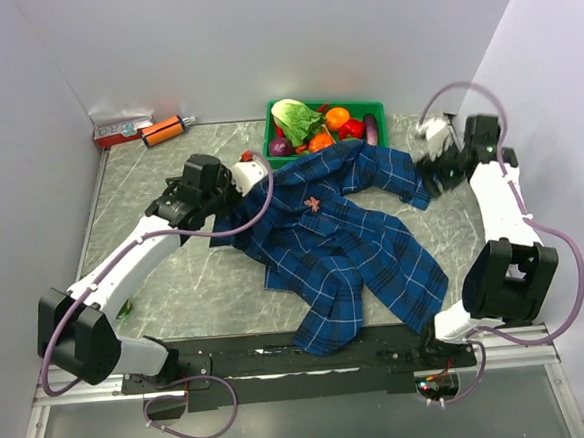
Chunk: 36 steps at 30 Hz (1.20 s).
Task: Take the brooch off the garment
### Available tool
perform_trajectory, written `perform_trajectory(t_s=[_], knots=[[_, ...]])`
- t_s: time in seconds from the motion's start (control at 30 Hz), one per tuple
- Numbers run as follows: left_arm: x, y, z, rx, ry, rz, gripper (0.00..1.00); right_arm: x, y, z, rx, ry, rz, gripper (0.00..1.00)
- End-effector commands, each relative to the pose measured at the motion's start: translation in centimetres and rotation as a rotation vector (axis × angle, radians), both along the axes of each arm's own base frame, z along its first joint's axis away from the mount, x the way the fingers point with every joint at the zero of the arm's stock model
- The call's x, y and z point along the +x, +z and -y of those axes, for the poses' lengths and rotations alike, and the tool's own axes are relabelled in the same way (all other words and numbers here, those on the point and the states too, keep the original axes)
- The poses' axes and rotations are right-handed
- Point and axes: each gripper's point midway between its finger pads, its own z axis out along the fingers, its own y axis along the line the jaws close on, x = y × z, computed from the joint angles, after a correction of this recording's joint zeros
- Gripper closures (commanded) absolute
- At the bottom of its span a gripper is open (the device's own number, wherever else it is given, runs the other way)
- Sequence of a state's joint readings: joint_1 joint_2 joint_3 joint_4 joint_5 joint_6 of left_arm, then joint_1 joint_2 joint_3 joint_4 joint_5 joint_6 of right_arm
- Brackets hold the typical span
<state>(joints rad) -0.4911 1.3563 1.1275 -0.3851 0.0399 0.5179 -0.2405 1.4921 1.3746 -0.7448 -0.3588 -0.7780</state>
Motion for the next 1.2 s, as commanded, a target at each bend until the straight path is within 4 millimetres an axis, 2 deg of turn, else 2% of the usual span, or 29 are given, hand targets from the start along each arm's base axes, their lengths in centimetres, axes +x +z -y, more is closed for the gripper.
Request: perform_trajectory(t_s=[0.0, 0.03, 0.13, 0.23, 0.37, 0.53, 0.9, 1.07, 1.17], knots=[[0.9, 2.9, 1.4, -0.088, -0.014, 0.037, 0.99, -6.3, -5.4, -1.0, 0.026, 0.105, -0.233, 0.25], [1.0, 3.2, 1.6, -0.096, -0.015, 0.041, 0.99, -7.6, -7.1, -1.1, 0.024, 0.115, -0.286, 0.25], [0.9, 3.6, 1.9, -0.115, -0.026, 0.039, 0.99, -9.2, -9.8, -1.0, 0.021, 0.108, -0.344, 0.21], [0.7, 4.0, 2.4, -0.126, -0.047, 0.030, 0.99, -10.0, -11.6, -0.5, -0.002, 0.090, -0.376, 0.19], [0.7, 4.3, 2.6, -0.122, -0.062, 0.024, 0.99, -9.8, -13.2, 0.3, -0.047, 0.089, -0.385, 0.19], [0.8, 4.5, 2.5, -0.095, -0.078, 0.032, 0.99, -10.6, -14.8, 1.6, -0.126, 0.094, -0.420, 0.20], [1.2, 5.3, 3.1, -0.064, -0.135, 0.031, 0.99, -12.1, -17.3, 1.2, -0.119, 0.136, -0.487, 0.27], [1.6, 5.6, 3.2, -0.057, -0.139, 0.044, 0.99, -12.4, -18.2, 0.4, -0.090, 0.146, -0.524, 0.38], [1.7, 5.9, 3.2, -0.059, -0.138, 0.052, 0.99, -12.3, -18.3, 0.1, -0.085, 0.148, -0.538, 0.58]])
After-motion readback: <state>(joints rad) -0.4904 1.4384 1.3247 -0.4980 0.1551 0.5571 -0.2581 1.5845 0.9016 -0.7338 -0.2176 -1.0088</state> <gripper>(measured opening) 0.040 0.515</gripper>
